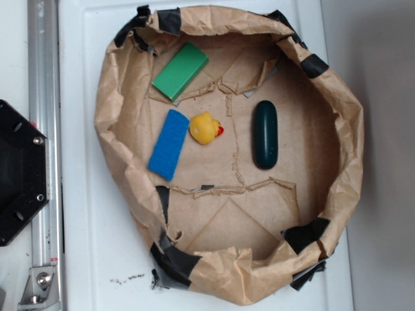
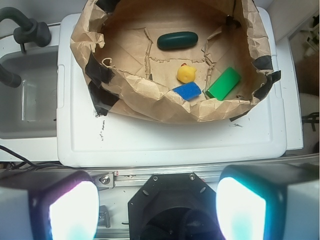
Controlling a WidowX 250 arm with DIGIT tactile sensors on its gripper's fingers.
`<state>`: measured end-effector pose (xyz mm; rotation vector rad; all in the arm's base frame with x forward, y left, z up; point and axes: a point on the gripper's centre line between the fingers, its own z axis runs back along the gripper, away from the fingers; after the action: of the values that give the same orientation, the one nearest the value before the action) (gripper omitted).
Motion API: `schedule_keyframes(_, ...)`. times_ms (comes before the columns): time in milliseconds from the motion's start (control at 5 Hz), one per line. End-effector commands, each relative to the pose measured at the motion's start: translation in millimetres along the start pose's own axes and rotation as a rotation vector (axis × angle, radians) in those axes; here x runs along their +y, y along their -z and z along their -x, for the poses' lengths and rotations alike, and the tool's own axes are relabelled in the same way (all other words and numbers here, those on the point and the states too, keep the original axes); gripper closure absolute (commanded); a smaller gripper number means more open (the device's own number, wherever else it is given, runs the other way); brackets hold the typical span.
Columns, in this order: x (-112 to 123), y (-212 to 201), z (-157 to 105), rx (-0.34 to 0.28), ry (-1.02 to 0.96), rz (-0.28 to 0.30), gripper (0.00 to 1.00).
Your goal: Grab the plastic pickle.
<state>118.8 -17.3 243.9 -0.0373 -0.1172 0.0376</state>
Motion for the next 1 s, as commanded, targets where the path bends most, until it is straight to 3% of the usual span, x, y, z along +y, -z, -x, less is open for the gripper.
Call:
schedule_keyframes(0,0.0,0.0,0.0,0.0,0.0,0.0,0.0)
schedule_keyframes(200,10.9,16.4,-41.3,-0.071,0.157,0.037,0.0)
schedule_keyframes(400,8.2,44.8,-87.2,-0.173,0.286,-0.083,0.0)
schedule_keyframes(600,9.9,87.2,-119.9,-0.193,0.457,-0.188,0.0)
schedule_keyframes(800,17.5,134.5,-148.2,-0.14,0.665,-0.336,0.0)
